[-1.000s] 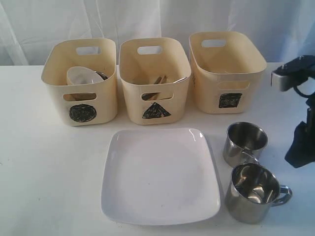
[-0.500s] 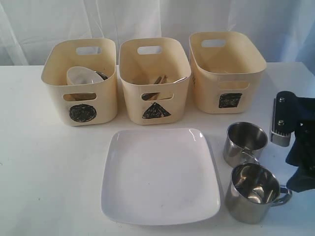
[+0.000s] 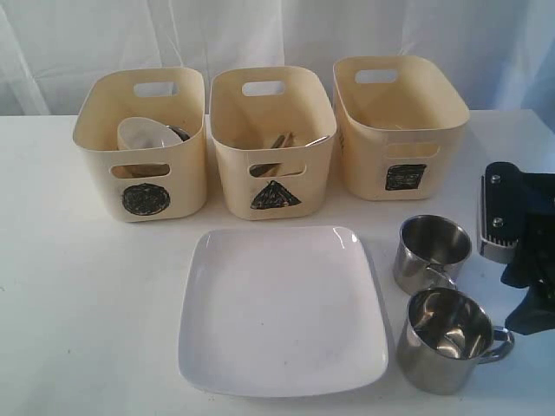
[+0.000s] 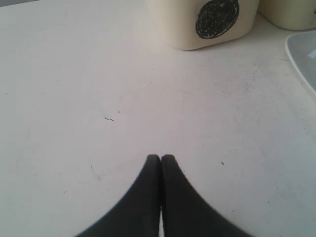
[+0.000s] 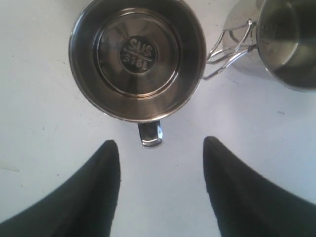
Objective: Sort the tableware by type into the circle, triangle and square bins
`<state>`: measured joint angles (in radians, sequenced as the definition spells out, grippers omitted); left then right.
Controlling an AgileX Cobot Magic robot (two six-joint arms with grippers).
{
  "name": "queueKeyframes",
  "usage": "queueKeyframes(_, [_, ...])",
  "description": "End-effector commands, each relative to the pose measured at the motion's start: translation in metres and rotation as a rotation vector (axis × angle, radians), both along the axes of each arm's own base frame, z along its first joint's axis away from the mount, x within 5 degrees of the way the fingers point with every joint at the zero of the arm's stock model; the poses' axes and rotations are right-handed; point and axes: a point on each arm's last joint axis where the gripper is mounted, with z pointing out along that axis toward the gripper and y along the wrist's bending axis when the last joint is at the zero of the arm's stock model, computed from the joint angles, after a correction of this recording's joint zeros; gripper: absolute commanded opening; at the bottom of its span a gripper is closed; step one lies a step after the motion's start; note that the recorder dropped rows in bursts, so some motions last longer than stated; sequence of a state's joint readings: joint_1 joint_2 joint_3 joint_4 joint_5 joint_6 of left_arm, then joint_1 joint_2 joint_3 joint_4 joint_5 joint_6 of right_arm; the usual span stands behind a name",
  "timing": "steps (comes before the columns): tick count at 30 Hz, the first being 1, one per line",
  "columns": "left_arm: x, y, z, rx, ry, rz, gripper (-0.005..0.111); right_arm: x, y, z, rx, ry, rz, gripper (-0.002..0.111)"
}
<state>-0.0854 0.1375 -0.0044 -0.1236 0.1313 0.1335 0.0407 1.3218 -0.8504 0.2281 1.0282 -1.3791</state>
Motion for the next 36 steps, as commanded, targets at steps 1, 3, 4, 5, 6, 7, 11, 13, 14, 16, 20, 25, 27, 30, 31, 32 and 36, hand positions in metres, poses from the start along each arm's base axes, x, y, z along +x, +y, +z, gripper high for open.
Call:
queueKeyframes(1, [-0.002, 0.0, 0.0, -0.006, -0.022, 0.003, 0.0, -0.002, 0.0, -0.002, -0.003, 0.001, 0.01, 0.049])
queueKeyframes(3, [-0.003, 0.0, 0.001, -0.007, -0.039, 0.003, 0.0, -0.005, -0.001, -0.009, -0.004, 0.017, 0.007, 0.049])
queueKeyframes(4, [-0.003, 0.0, 0.002, -0.008, -0.047, 0.003, 0.0, -0.007, -0.001, -0.013, -0.006, 0.021, 0.004, 0.049])
queueKeyframes(5, [-0.003, 0.0, 0.002, -0.008, -0.051, 0.003, 0.0, -0.007, -0.001, -0.015, -0.007, 0.015, 0.001, 0.049])
queueKeyframes(6, [-0.003, 0.0, 0.002, -0.008, -0.053, 0.003, 0.0, -0.007, -0.001, -0.016, -0.01, 0.005, -0.001, 0.049])
queueKeyframes(7, [-0.003, 0.0, 0.002, -0.009, -0.059, 0.003, 0.0, -0.007, -0.002, -0.017, -0.013, 0.001, -0.002, 0.049])
queueKeyframes(11, [-0.003, 0.0, 0.002, -0.009, -0.059, 0.003, 0.0, -0.004, -0.003, -0.017, -0.027, -0.029, -0.002, 0.049])
queueKeyframes(13, [-0.003, 0.0, 0.002, -0.009, -0.059, 0.003, 0.0, -0.003, -0.003, -0.018, -0.029, -0.036, -0.003, 0.049])
queueKeyframes(14, [-0.003, 0.0, 0.002, -0.009, -0.059, 0.003, 0.0, -0.002, -0.003, -0.019, -0.03, -0.03, -0.003, 0.049])
queueKeyframes(16, [-0.003, 0.0, 0.002, -0.009, -0.059, 0.003, 0.0, -0.001, -0.003, -0.022, -0.03, -0.019, -0.003, 0.049])
queueKeyframes(20, [-0.003, 0.0, 0.002, -0.009, -0.059, 0.003, 0.0, 0.002, -0.003, -0.028, -0.031, 0.009, -0.002, 0.049])
queueKeyframes(25, [-0.003, 0.0, 0.002, -0.009, -0.059, 0.003, 0.0, 0.003, -0.003, -0.031, -0.032, 0.022, -0.002, 0.049])
queueKeyframes(27, [-0.003, 0.0, 0.002, -0.009, -0.059, 0.003, 0.0, 0.004, -0.003, -0.033, -0.032, 0.031, -0.002, 0.049])
queueKeyframes(30, [-0.003, 0.0, 0.002, -0.009, -0.059, 0.003, 0.0, 0.006, -0.003, -0.037, -0.034, 0.042, -0.003, 0.049])
queueKeyframes(31, [-0.003, 0.0, 0.002, -0.009, -0.059, 0.003, 0.0, 0.007, -0.003, -0.039, -0.034, 0.044, -0.004, 0.049])
queueKeyframes(32, [-0.003, 0.0, 0.002, -0.009, -0.059, 0.003, 0.0, 0.008, -0.003, -0.04, -0.035, 0.041, -0.006, 0.049])
queueKeyframes(36, [-0.003, 0.0, 0.002, -0.009, -0.059, 0.003, 0.0, 0.011, -0.003, -0.041, -0.037, 0.024, -0.01, 0.049])
